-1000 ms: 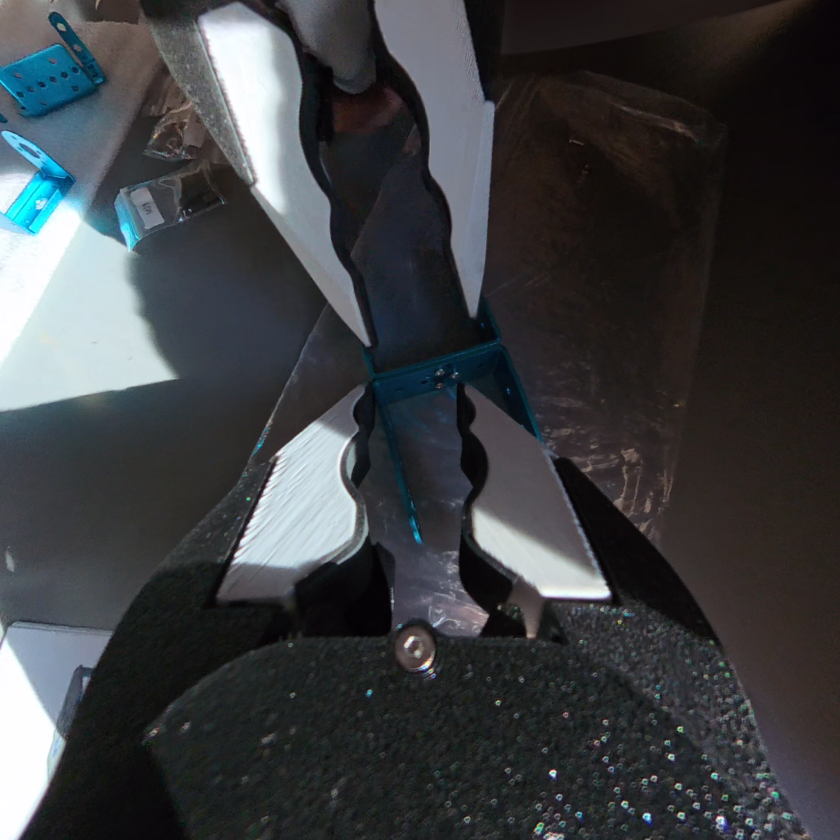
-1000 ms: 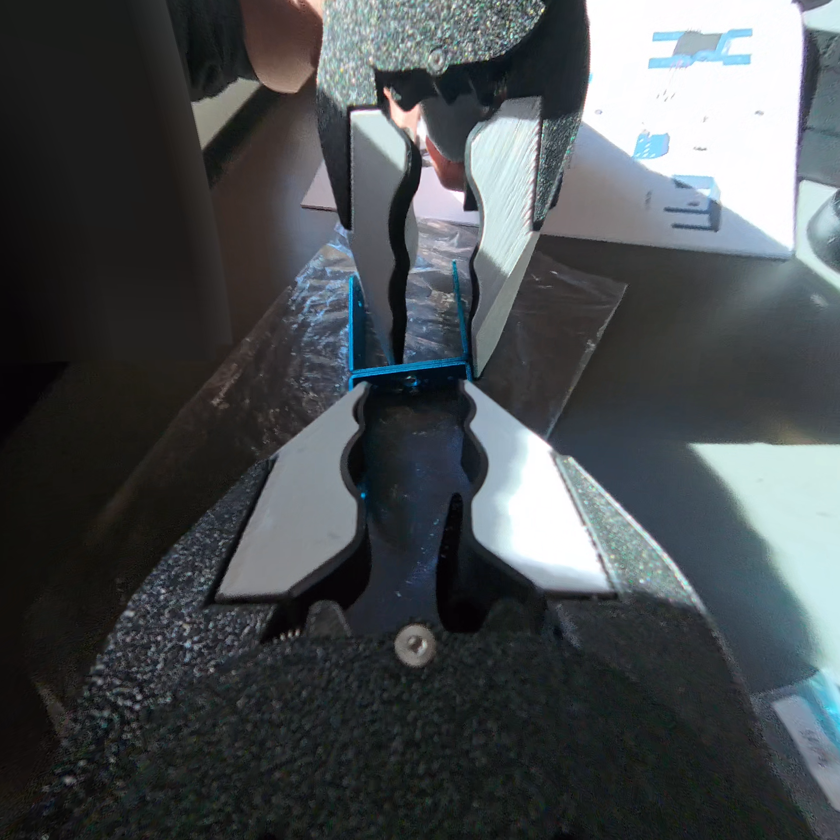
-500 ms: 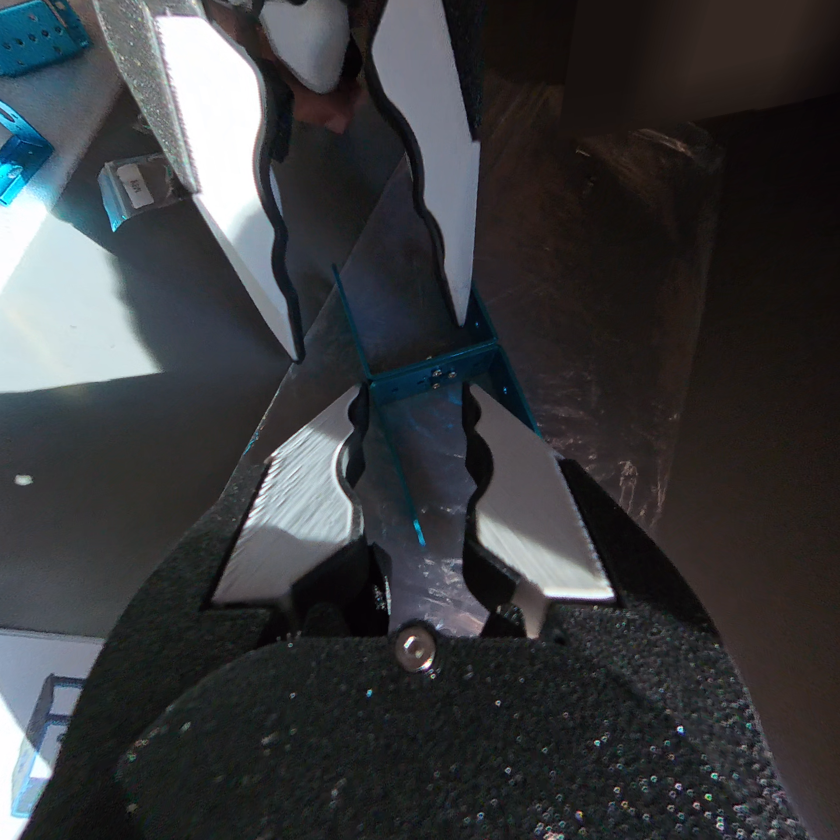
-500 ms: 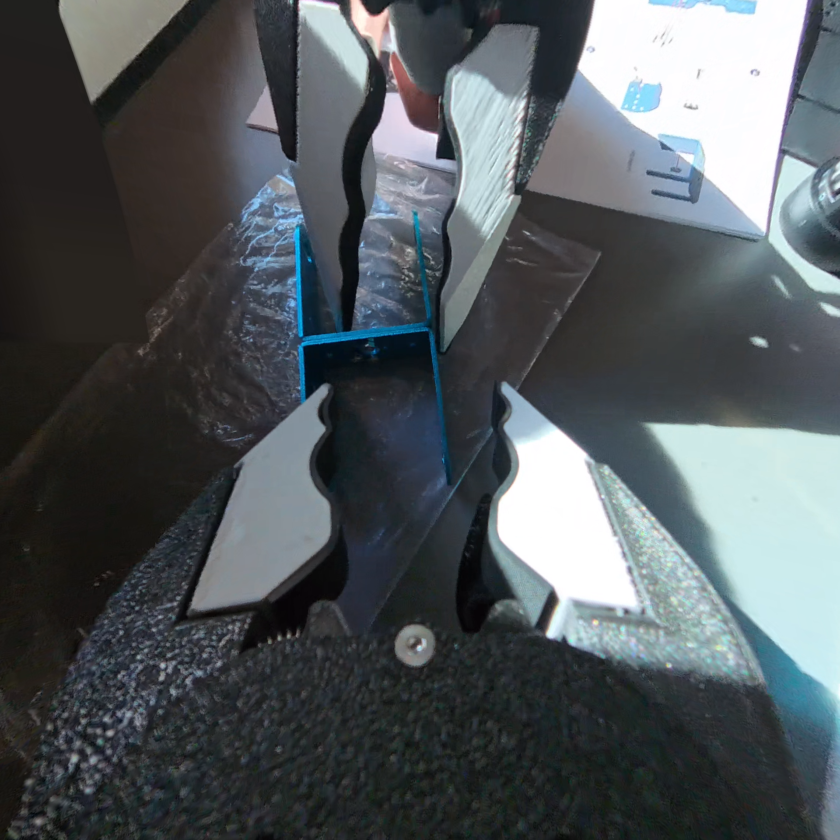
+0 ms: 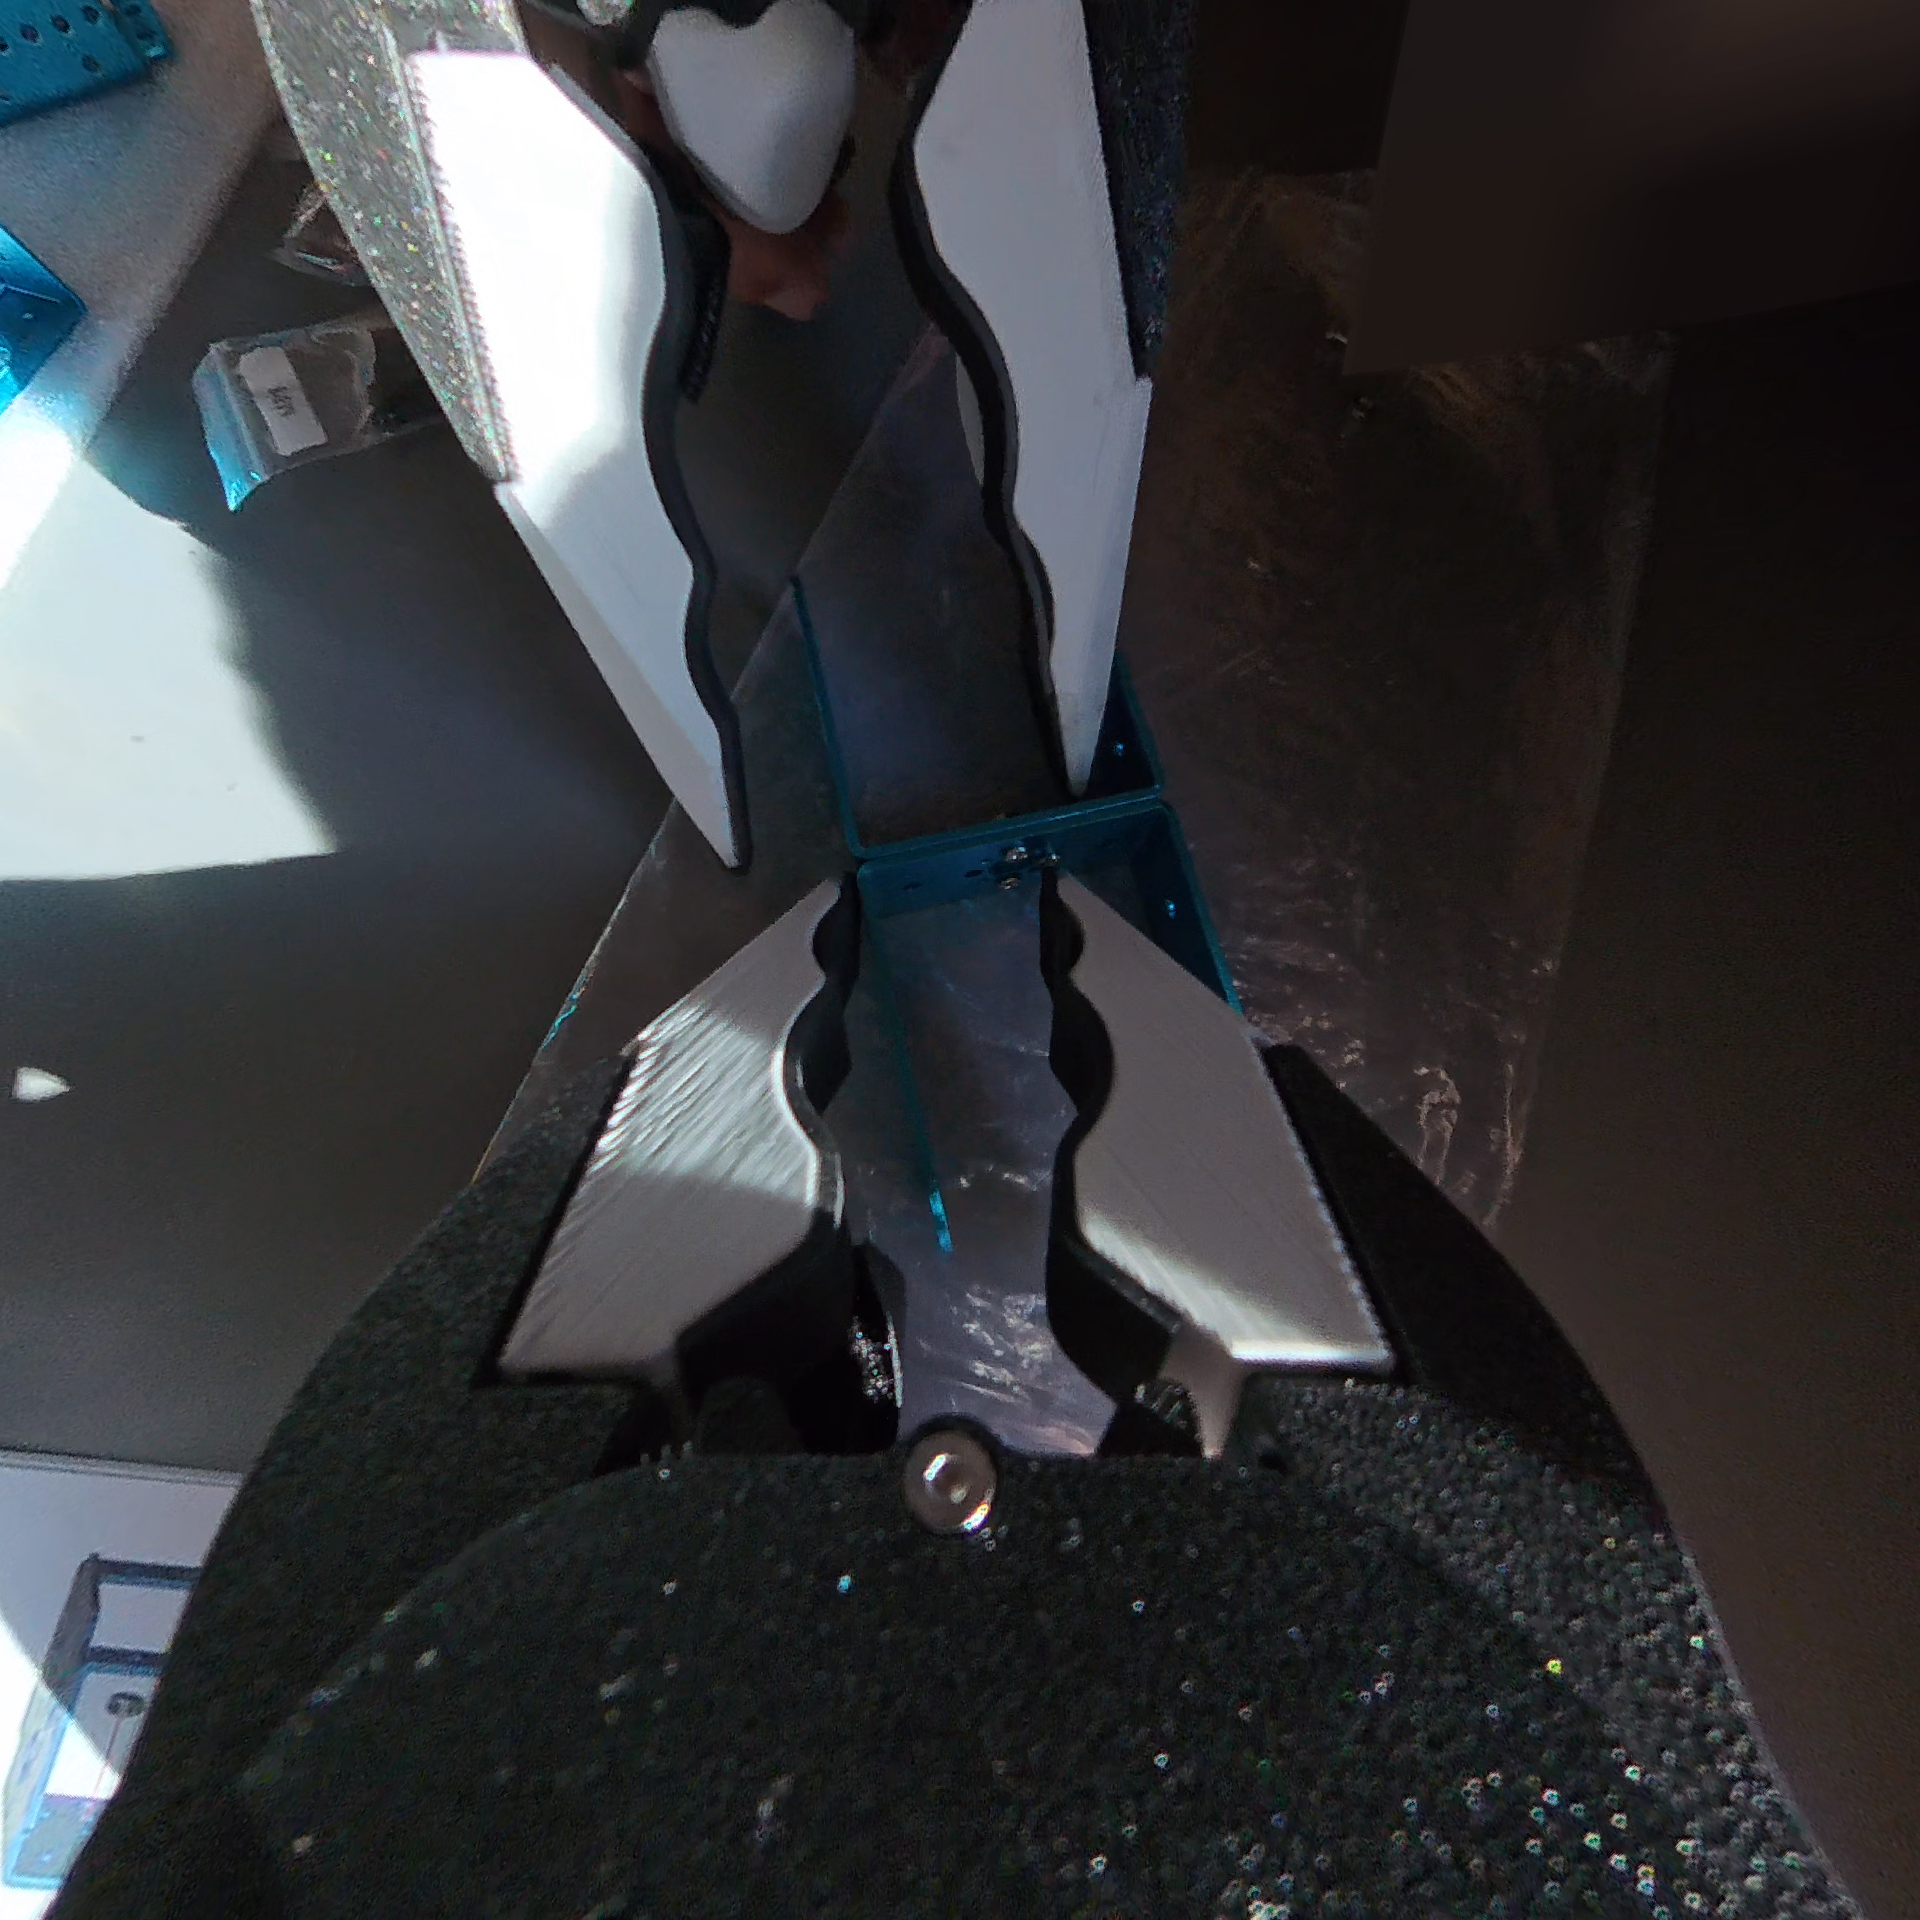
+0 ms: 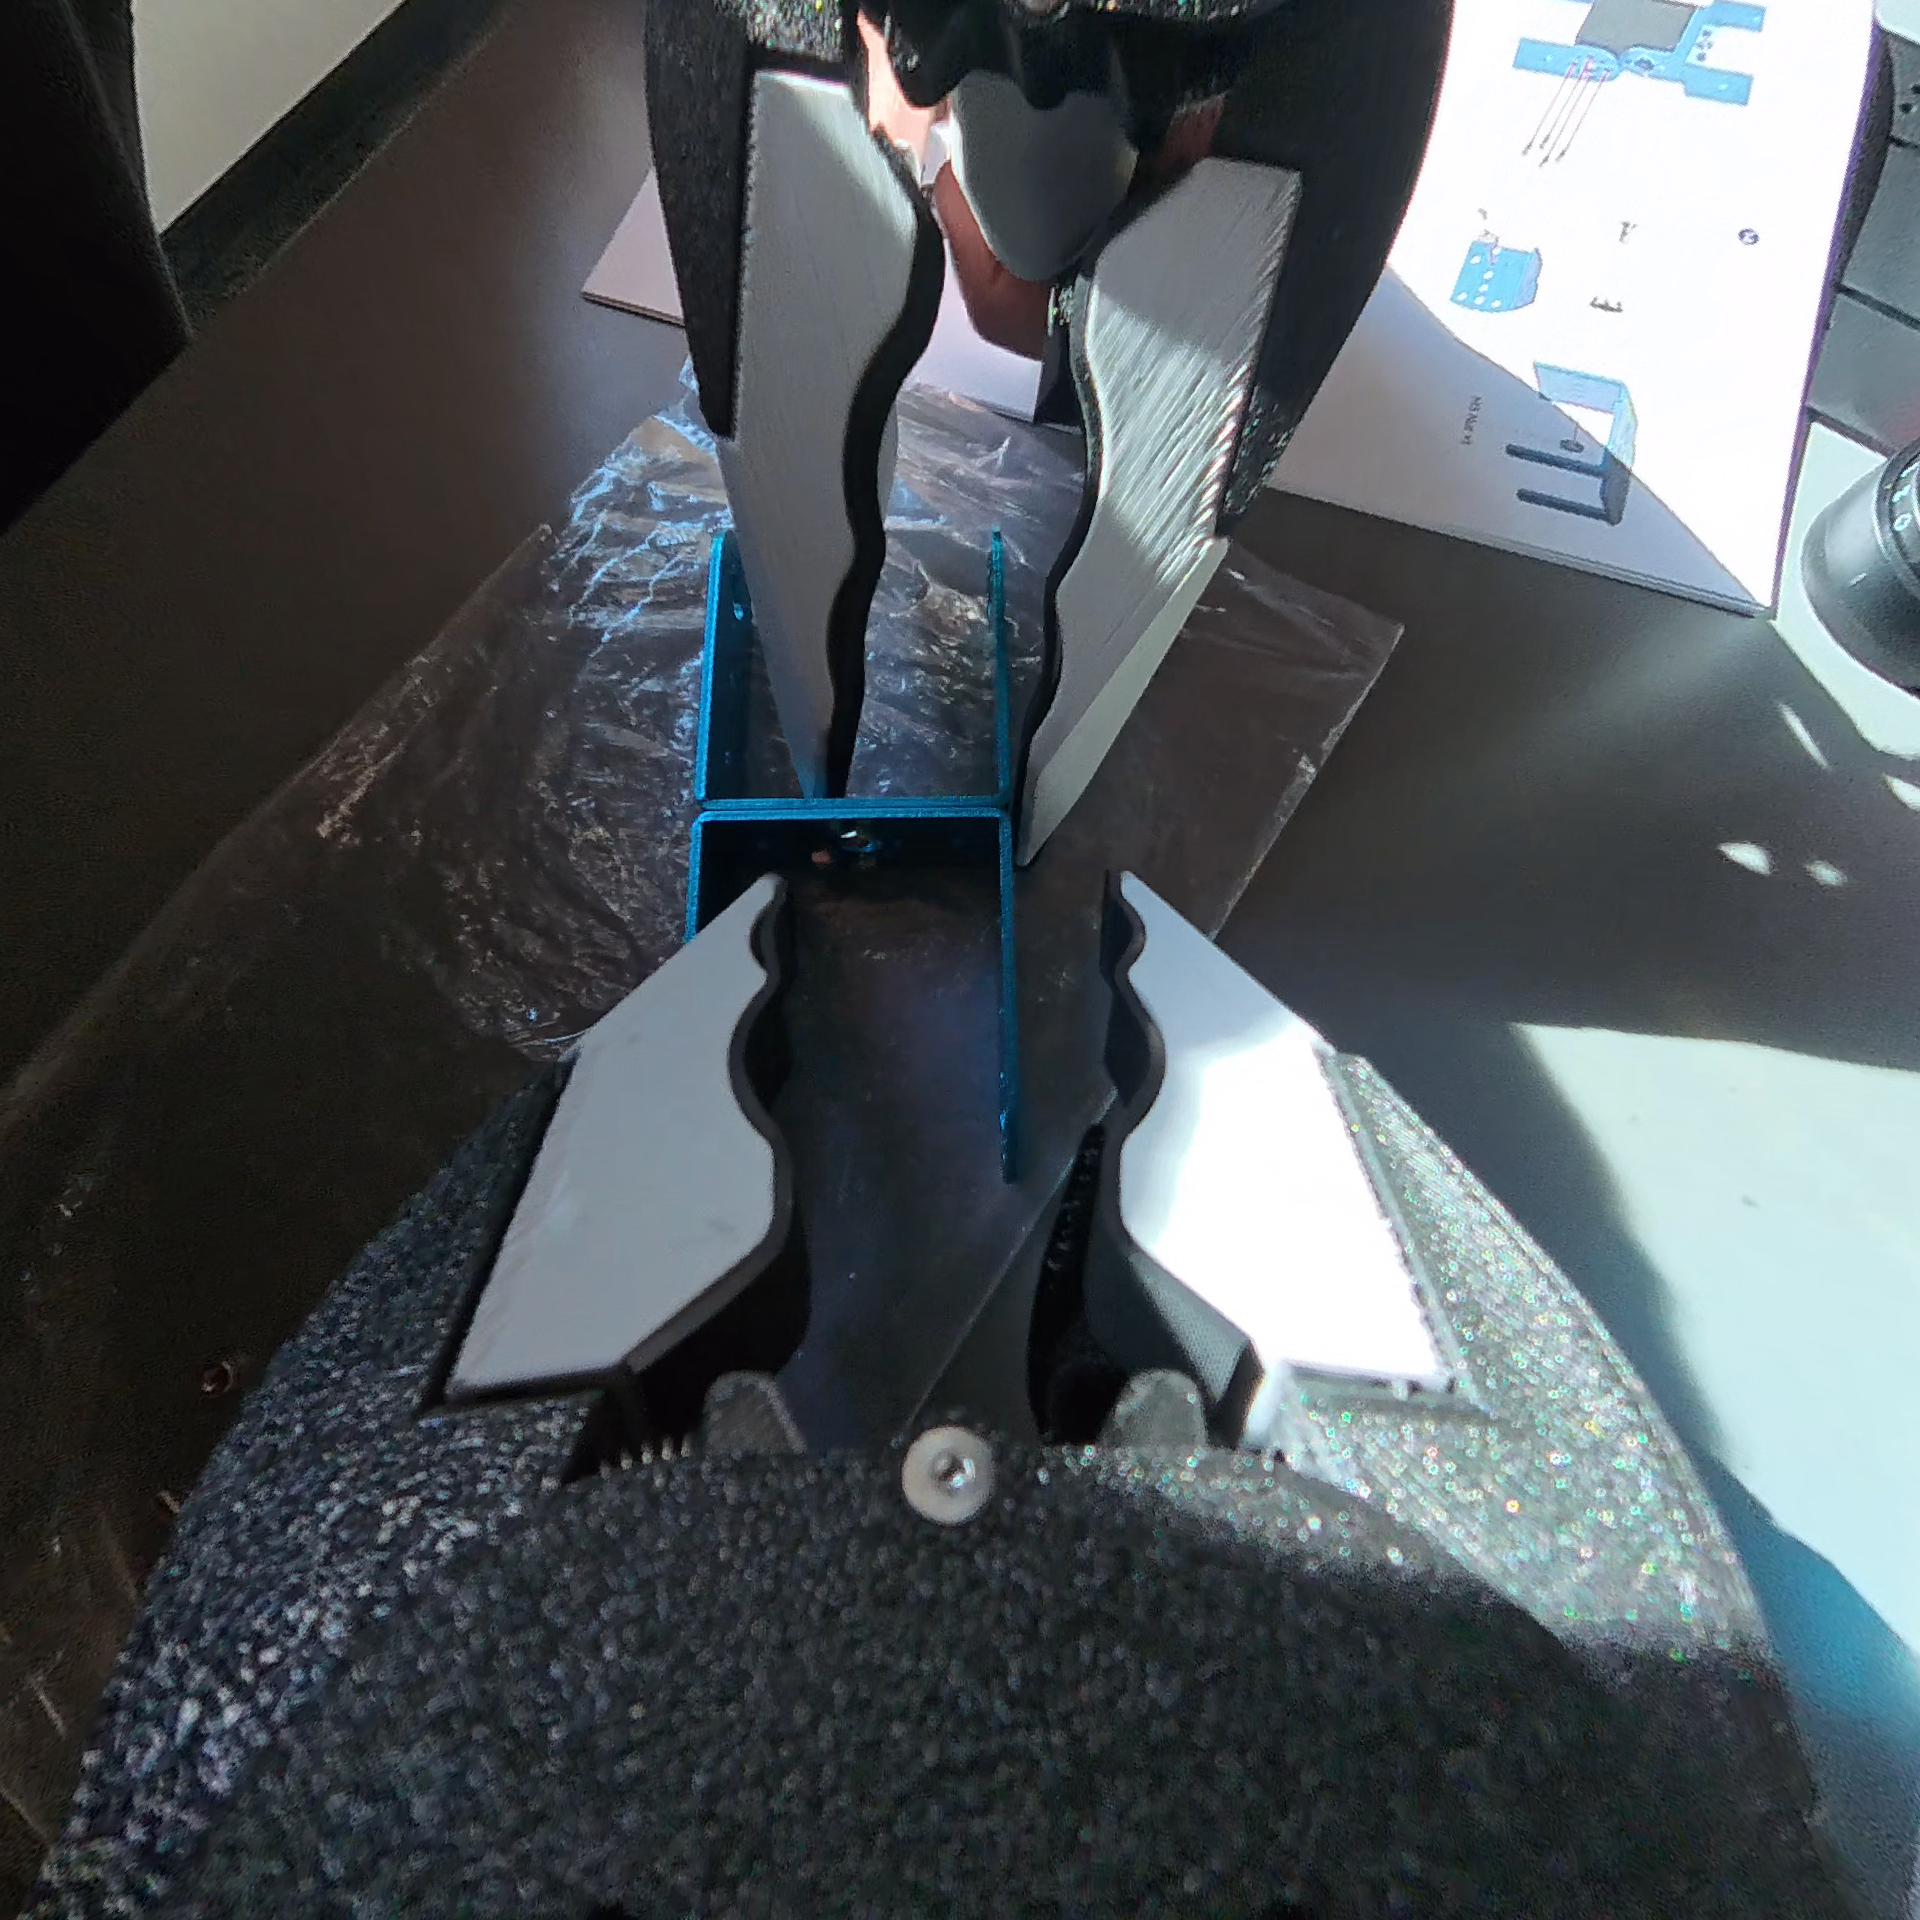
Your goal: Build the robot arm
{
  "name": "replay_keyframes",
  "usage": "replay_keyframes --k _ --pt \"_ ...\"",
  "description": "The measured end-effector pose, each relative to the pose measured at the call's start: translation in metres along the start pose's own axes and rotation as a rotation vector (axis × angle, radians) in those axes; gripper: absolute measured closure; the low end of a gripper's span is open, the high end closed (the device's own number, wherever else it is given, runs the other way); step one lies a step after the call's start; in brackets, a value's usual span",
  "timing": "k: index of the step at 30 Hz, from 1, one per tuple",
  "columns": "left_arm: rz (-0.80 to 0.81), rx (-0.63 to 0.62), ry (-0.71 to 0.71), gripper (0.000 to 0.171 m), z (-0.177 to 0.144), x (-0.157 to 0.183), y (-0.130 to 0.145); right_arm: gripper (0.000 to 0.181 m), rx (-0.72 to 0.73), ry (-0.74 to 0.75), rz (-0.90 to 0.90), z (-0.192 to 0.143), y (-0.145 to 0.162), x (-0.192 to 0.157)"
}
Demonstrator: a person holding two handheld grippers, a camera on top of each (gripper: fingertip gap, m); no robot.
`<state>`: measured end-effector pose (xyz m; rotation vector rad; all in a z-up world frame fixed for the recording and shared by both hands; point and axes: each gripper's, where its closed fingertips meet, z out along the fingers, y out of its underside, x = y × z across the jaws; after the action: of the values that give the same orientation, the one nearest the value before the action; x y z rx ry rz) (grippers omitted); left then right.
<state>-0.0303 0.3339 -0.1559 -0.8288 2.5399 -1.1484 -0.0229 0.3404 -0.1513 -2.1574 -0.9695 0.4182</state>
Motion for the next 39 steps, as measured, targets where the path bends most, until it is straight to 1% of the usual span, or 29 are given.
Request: replay_keyframes --k 3,13,15,17,18,20,21,24,25,27,28,29,30,33,34,36,38,39 --pt "0.001 -0.002 0.001 0.138 0.0 0.0 0.0 0.123 0.014 -0.009 0.019 0.0 -0.003 0.0" --pt "0.003 -0.007 -0.003 0.139 0.0 0.001 0.001 0.123 -0.013 -0.014 0.003 0.004 0.002 -0.003" --pt "-0.012 -0.006 0.0 0.136 -0.004 0.001 0.003 0.124 -0.007 -0.029 0.022 0.003 0.003 -0.003" --pt "-0.008 -0.035 -0.043 0.126 -0.011 -0.006 0.01 0.126 -0.016 -0.035 0.03 0.003 0.006 -0.003" --pt "0.001 -0.047 -0.072 0.125 -0.017 -0.01 0.012 0.125 -0.023 -0.035 0.031 0.003 0.008 -0.003" --pt "-0.002 -0.007 -0.101 0.126 -0.035 -0.01 0.006 0.128 -0.021 -0.035 0.026 0.003 0.009 -0.003" --pt "-0.013 0.018 -0.096 0.126 -0.046 -0.005 0.0 0.128 -0.021 -0.031 0.023 0.003 0.009 -0.003" --pt "-0.069 0.141 -0.073 0.126 -0.069 0.029 -0.023 0.129 -0.015 -0.024 0.018 0.003 0.009 -0.003" --pt "-0.111 0.168 -0.134 0.126 -0.071 0.031 -0.027 0.13 -0.01 -0.025 0.023 0.003 0.009 -0.002" --pt "-0.182 0.168 -0.268 0.126 -0.061 0.035 -0.026 0.129 -0.002 -0.03 0.031 0.003 0.009 -0.003" --pt "-0.201 0.134 -0.323 0.125 -0.052 0.037 -0.02 0.129 0.0 -0.033 0.031 0.002 0.009 -0.003" --pt "-0.197 0.095 -0.369 0.125 -0.044 0.039 -0.015 0.128 0.003 -0.035 0.027 0.002 0.009 -0.003" --pt "-0.196 0.098 -0.415 0.126 -0.037 0.039 -0.014 0.128 0.006 -0.035 0.02 0.002 0.009 -0.004" --pt "-0.244 0.052 -0.425 0.13 -0.014 0.042 -0.005 0.126 0.01 -0.034 0.014 0.002 0.01 -0.004" --pt "-0.242 0.023 -0.443 0.131 -0.01 0.039 -0.002 0.127 0.01 -0.03 0.009 0.002 0.01 -0.004" --pt "-0.235 -0.02 -0.445 0.139 -0.003 0.037 0.001 0.124 0.009 -0.023 0.004 0.002 0.01 -0.004" --pt "-0.237 -0.015 -0.426 0.139 0.001 0.039 -0.003 0.127 0.009 -0.021 -0.001 0.003 0.01 -0.005" --pt "-0.241 -0.016 -0.421 0.139 0.002 0.038 -0.004 0.124 0.009 -0.022 0.001 0.002 0.01 -0.005"
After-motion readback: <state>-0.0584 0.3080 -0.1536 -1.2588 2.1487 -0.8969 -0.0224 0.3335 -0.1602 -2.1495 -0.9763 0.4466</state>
